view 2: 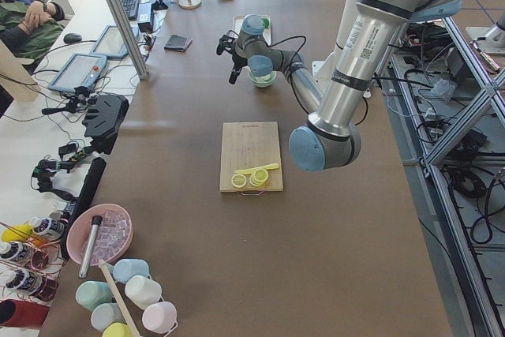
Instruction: Put spoon and bun in bowl
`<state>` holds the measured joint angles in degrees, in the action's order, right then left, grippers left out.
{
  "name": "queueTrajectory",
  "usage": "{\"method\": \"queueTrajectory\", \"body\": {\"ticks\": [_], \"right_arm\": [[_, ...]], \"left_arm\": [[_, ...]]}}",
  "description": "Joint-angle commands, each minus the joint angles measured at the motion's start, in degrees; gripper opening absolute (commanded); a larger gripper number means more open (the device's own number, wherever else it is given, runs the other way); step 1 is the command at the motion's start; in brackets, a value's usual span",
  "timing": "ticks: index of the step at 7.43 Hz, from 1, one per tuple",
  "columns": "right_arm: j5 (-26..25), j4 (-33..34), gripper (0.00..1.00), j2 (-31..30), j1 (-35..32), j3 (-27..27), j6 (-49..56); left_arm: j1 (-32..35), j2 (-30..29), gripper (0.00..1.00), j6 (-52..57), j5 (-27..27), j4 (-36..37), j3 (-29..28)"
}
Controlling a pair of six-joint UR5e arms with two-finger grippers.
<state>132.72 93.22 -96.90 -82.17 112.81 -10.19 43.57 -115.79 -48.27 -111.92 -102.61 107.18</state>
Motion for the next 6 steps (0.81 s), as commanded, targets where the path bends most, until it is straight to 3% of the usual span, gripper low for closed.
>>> {"method": "queueTrajectory", "body": {"ticks": [1, 2, 4, 6], "right_arm": [[-0.2, -0.1, 1.00, -2.5, -1.0, 0.0, 0.8], [-0.3, -0.1, 1.00, -2.7, -1.0, 0.0, 0.8], [-0.3, -0.1, 1.00, -3.6, -1.1, -0.9, 0.9], [-0.3, -0.1, 1.00, -4.3, -1.0, -1.2, 0.8]], "left_arm": [[14.8, 4.0, 0.98, 20.4, -14.5, 10.1, 0.7], [21.8, 9.1, 0.98, 27.6, -18.4, 9.8, 0.7], [32.5, 20.1, 0.98, 44.3, -19.0, 10.1, -1.3], [41.5, 27.1, 0.98, 47.1, -19.0, 8.8, -5.7]]}}
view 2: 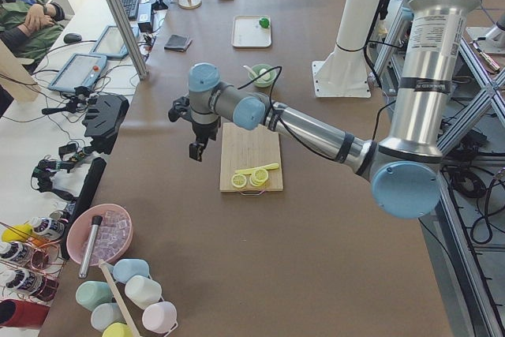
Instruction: Put spoon and bun in bowl
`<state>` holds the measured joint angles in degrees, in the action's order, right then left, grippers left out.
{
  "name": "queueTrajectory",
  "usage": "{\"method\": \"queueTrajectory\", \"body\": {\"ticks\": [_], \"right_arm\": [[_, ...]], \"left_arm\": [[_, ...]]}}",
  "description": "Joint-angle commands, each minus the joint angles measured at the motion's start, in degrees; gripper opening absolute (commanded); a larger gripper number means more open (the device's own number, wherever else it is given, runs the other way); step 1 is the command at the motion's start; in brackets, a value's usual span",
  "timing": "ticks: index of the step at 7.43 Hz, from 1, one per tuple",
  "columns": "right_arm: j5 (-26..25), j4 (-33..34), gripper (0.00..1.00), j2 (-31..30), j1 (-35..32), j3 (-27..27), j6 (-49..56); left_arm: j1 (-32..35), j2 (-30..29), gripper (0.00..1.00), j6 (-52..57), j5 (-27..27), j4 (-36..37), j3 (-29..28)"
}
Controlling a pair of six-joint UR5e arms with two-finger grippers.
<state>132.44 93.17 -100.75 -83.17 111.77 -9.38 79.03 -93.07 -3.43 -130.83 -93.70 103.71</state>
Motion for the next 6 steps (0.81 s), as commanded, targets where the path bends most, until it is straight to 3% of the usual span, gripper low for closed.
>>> {"method": "queueTrajectory", "body": {"ticks": [1, 6], "right_arm": [[0.0, -0.1, 1.00, -0.5, 0.0, -0.1, 0.0], [0.9, 0.1, 1.00, -2.2, 0.0, -0.7, -0.3]], "left_arm": [[9.7, 7.5, 0.98, 2.5, 0.0, -0.4, -2.2], [9.7, 12.5, 0.98, 3.0, -0.1, -0.8, -0.6]]}}
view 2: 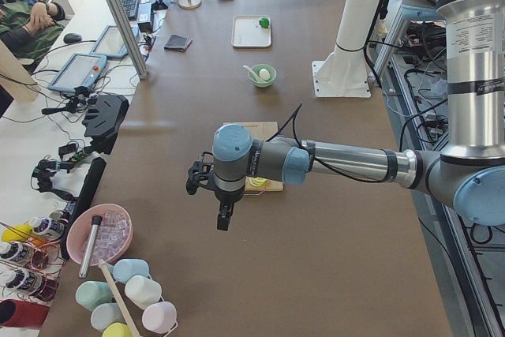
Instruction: Put spoon and bun in bowl
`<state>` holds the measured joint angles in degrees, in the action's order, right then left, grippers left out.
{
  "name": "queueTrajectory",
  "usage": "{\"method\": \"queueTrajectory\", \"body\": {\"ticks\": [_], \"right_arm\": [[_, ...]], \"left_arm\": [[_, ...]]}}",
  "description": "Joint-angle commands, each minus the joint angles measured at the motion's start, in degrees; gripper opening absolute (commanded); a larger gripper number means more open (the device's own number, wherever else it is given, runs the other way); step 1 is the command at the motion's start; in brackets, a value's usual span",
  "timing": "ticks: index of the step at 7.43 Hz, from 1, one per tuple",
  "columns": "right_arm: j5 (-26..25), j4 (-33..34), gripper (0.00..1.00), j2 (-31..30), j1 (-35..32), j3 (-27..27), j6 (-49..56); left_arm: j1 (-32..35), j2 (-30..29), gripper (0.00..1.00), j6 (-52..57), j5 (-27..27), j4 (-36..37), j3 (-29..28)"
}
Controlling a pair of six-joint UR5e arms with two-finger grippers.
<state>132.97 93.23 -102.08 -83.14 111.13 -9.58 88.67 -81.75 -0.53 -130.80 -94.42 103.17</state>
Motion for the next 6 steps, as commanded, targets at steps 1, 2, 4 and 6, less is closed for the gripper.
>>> {"method": "queueTrajectory", "body": {"ticks": [1, 2, 4, 6], "right_arm": [[1.1, 0.0, 1.00, -1.2, 0.0, 0.1, -0.1], [1.0, -0.1, 1.00, -1.8, 0.0, 0.0, 0.0], [0.3, -0.1, 1.00, -2.2, 0.0, -0.4, 0.3], [0.3, -0.1, 1.00, -2.2, -0.6, -0.4, 0.4]], "left_arm": [[0.0, 1.9, 0.98, 0.1, -0.2, -0.1, 0.1], [0.0, 1.9, 0.98, 0.2, -0.2, 0.0, 0.2], [-0.1, 1.8, 0.98, 0.1, -0.2, -0.1, 0.5], [-0.2, 1.4, 0.98, 0.2, -0.2, -0.1, 0.9]]}}
